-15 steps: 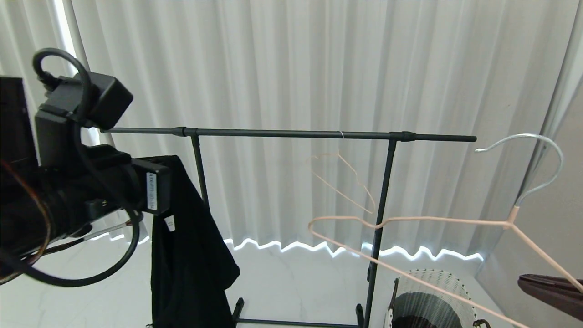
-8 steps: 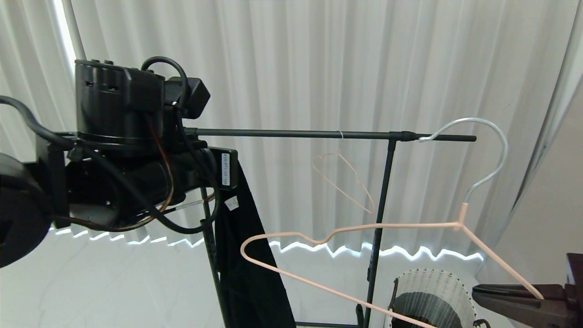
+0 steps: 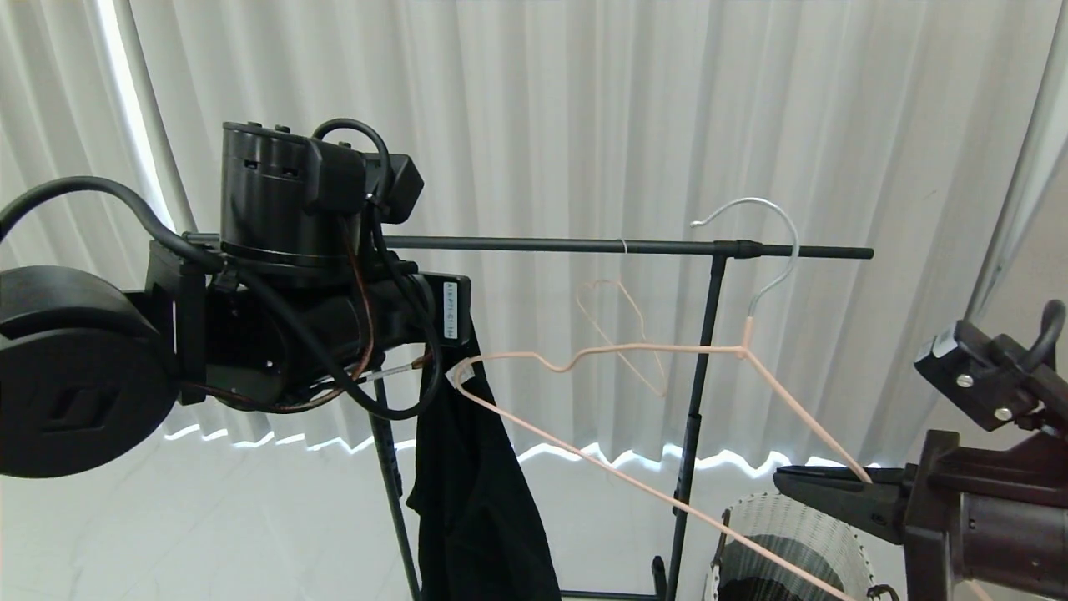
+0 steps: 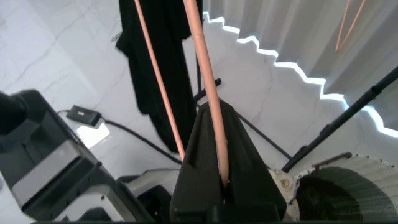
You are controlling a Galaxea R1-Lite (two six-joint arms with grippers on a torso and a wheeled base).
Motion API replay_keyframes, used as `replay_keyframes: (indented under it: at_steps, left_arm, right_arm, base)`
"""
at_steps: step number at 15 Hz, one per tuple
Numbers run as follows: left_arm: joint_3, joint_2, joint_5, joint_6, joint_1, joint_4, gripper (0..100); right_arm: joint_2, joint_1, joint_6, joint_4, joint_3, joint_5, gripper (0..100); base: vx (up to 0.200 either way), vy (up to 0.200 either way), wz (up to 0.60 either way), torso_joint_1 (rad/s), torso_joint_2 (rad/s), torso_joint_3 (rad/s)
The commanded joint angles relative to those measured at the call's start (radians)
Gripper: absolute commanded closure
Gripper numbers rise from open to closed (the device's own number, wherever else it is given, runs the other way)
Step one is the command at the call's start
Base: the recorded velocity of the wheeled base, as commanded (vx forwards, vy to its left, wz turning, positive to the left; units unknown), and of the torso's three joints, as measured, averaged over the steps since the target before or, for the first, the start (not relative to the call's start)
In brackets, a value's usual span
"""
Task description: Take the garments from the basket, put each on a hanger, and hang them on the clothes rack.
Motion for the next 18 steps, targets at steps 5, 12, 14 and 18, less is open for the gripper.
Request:
replay_keyframes:
  at_steps: [5,12,14,18]
  left_arm:
    - [-0.019,0.018,0.011,-0.017,0.001,0.0,100]
    - [-0.11,0.094,0.178,-0.08,0.006,0.0,100]
    - [-0.113,0.094,0.178,-0.08,0.004,0.0,100]
    - [-0.116,0.094,0.178,-0.081,0.006,0.0,100]
  right_arm:
    - [0.129,0.0,0.031,-0.065,-0.056,-0.056,100]
    - [0.203,0.027,0.034,-0.111,-0.101,-0.125,100]
    - [0.223,0.037,0.039,-0.114,-0.113,-0.132,100]
    - [0.272,0.076,0.086,-0.165,-0.14,-0.224,100]
  base:
    - [0.0,0.0,0.0,0.0,0.0,0.0]
    - [0.0,0.0,0.0,0.0,0.0,0.0]
    - [0.0,0.0,0.0,0.0,0.0,0.0]
    - [0.0,0.0,0.0,0.0,0.0,0.0]
